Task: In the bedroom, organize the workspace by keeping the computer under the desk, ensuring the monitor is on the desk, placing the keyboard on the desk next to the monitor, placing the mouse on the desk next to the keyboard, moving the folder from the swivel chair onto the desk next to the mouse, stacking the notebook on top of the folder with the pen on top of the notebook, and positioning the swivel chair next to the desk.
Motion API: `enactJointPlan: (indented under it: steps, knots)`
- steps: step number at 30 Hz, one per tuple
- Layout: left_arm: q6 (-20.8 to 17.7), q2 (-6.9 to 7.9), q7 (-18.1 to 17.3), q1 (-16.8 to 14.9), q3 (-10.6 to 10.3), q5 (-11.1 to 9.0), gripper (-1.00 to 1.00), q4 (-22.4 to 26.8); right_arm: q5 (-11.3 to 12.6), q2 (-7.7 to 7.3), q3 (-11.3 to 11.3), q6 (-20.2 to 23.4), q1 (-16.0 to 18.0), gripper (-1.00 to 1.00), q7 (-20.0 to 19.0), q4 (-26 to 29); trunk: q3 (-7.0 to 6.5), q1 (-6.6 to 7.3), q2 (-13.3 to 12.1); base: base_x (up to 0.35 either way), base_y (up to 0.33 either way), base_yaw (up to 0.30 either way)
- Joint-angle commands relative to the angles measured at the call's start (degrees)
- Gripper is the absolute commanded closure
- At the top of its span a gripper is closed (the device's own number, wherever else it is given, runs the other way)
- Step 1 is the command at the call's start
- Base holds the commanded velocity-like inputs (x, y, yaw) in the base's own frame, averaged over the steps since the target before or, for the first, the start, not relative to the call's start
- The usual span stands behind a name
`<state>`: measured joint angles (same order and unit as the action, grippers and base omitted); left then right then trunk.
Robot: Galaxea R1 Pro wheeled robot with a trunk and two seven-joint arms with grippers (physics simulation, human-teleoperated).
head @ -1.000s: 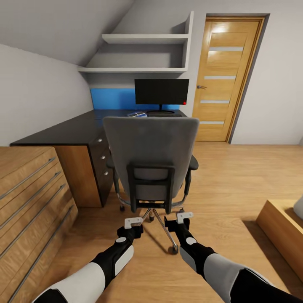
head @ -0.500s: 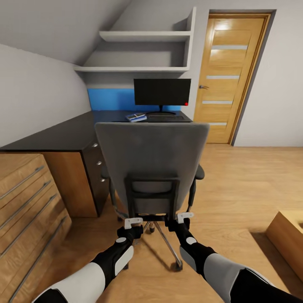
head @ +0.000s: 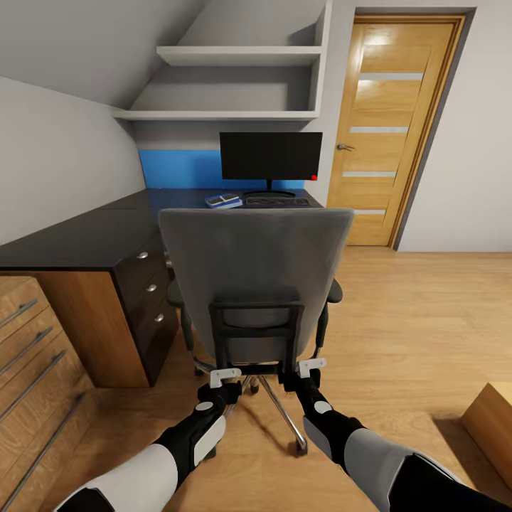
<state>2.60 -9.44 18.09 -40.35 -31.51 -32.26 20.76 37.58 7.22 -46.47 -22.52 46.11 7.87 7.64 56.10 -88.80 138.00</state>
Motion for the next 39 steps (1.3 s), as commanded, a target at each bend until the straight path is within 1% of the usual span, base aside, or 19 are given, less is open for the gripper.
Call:
enactJointPlan:
  steps: [1, 18, 39]
  knots:
    - [0.2, 0.03, 0.4, -0.1, -0.5, -0.4, -1.0, 0.0, 0.4, -0.01, -0.1, -0.2, 0.0, -1.0, 0.5, 0.0, 0.05, -0.02, 0.0, 0.303, -0.189, 0.0]
    - [0.2, 0.03, 0.4, -0.1, -0.5, -0.5, -1.0, 0.0, 0.4, 0.0, -0.1, -0.2, 0.0, -1.0, 0.5, 0.0, 0.05, -0.02, 0.0, 0.3, -0.185, 0.002]
    - [0.3, 0.19, 0.3, -0.1, -0.4, -0.5, -1.0, 0.0, 0.4, 0.08, -0.1, -0.2, 0.0, -1.0, 0.5, 0.0, 0.05, -0.02, 0.0, 0.3, -0.161, 0.118]
